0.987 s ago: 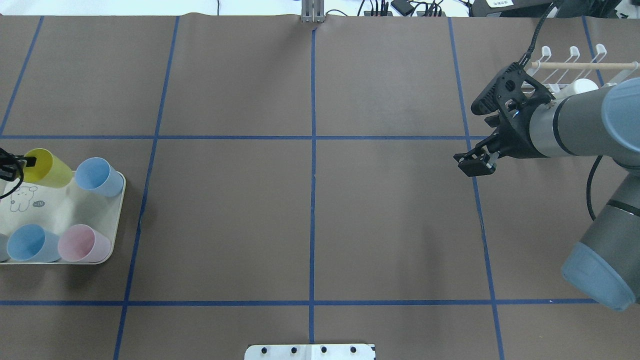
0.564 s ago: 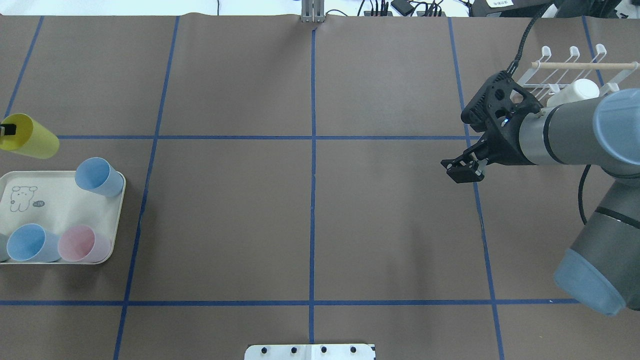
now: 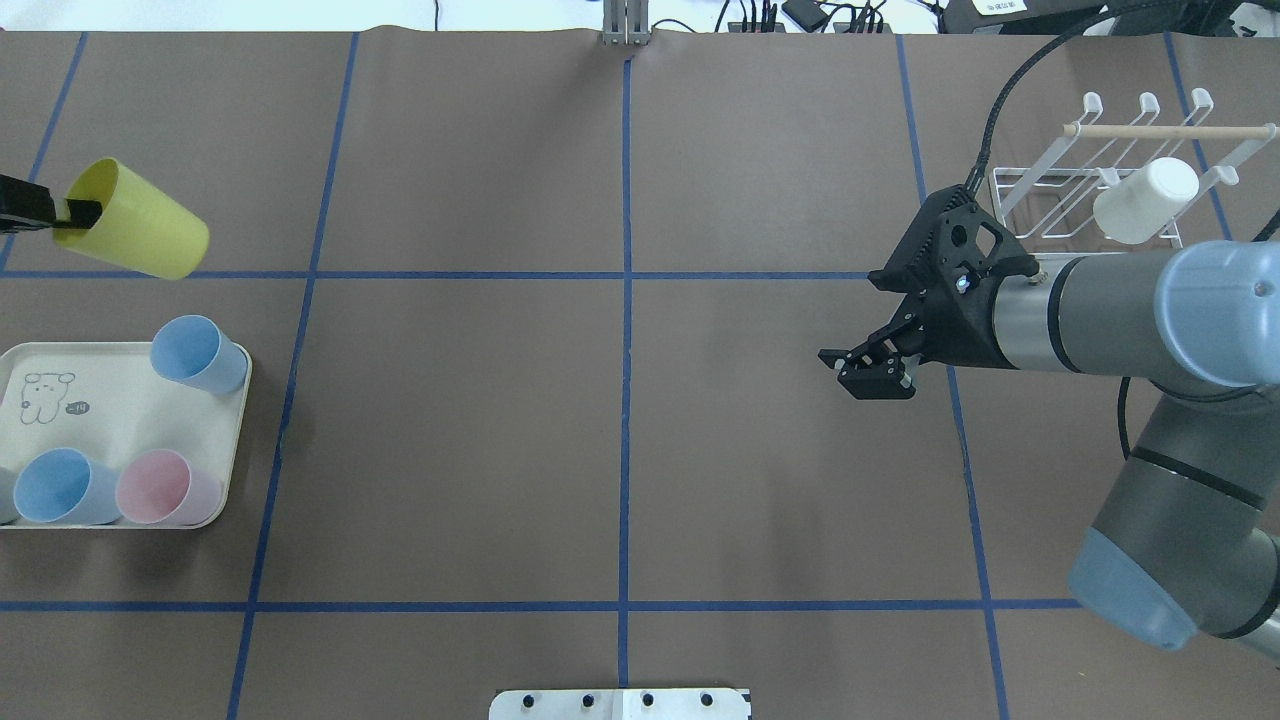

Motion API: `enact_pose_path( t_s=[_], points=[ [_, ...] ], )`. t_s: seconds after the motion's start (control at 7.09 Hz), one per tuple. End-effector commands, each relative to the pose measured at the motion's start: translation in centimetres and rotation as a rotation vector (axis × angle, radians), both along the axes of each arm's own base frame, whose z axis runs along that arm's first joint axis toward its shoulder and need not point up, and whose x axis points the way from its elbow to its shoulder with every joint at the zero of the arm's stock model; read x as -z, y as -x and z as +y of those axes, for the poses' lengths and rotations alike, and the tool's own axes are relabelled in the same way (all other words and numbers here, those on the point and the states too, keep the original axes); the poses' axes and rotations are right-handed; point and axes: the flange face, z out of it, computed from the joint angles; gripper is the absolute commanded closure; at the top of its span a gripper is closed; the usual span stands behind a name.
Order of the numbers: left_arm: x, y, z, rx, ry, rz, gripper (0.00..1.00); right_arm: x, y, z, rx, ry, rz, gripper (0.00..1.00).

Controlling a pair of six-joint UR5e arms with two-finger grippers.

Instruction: Transfer IKEA cup to right arm and place on rack

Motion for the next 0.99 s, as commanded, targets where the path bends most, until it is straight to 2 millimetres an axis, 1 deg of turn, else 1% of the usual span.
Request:
enact_pose_path(
  t_s=[0.0, 0.14, 0.28, 0.42, 0.56, 0.7, 0.85],
  points=[
    [8.7, -6.2, 1.4, -0.116, 0.150, 0.219, 1.00, 1.3, 2.0, 2.2, 0.049, -0.068, -0.095, 0.00],
    [12.5, -9.9, 2.6, -0.192, 0.198, 0.294, 1.00, 2.7, 4.4, 3.2, 0.069, -0.096, -0.135, 0.00],
    [15.2, -13.1, 3.9, -0.237, 0.180, 0.334, 1.00, 4.2, 6.5, 4.1, 0.065, -0.115, -0.157, 0.00],
    [17.0, -16.5, 5.5, -0.253, 0.166, 0.366, 1.00, 5.6, 8.0, 5.0, 0.062, -0.133, -0.183, 0.00],
    [18.8, -18.7, 6.7, -0.268, 0.148, 0.395, 1.00, 6.5, 8.7, 5.7, 0.075, -0.145, -0.205, 0.00],
    [19.1, -19.6, 7.2, -0.278, 0.146, 0.398, 1.00, 7.0, 8.8, 6.4, 0.088, -0.176, -0.254, 0.00],
    [18.9, -20.7, 8.0, -0.298, 0.153, 0.392, 1.00, 6.7, 9.4, 7.1, 0.102, -0.203, -0.315, 0.00]
  ],
)
